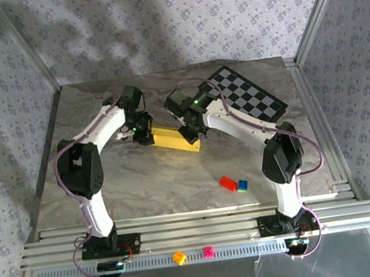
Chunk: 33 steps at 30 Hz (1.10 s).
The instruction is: Fold the paper box
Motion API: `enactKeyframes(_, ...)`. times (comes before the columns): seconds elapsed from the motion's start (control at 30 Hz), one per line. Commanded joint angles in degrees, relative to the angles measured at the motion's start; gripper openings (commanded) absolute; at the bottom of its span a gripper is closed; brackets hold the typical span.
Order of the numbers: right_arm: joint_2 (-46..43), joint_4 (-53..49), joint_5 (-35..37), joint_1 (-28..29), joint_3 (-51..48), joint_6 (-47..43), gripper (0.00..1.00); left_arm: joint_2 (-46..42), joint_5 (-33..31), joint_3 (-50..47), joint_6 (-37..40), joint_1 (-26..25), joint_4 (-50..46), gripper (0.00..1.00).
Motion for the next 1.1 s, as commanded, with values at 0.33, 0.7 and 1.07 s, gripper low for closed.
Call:
enactKeyframes(0.33, 0.28, -3.32, -6.59, -4.37, 4.02, 4.58, 0.11, -0.45, -0.37, 1.55, -0.3, 0.1, -1.88, 0.52)
enactKeyframes(0.7, 1.74, -5.2, -19.27, -7.72, 6.75, 11.39, 0.0, -0.53, -0.27, 0.85, -0.39, -0.01, -1.44, 0.51)
enactKeyframes(1.07, 2.83, -6.6, -22.53, -8.5, 8.27, 21.73, 0.0, -0.39, -0.19, 0.67, -0.93, -0.51, -0.78, 0.51)
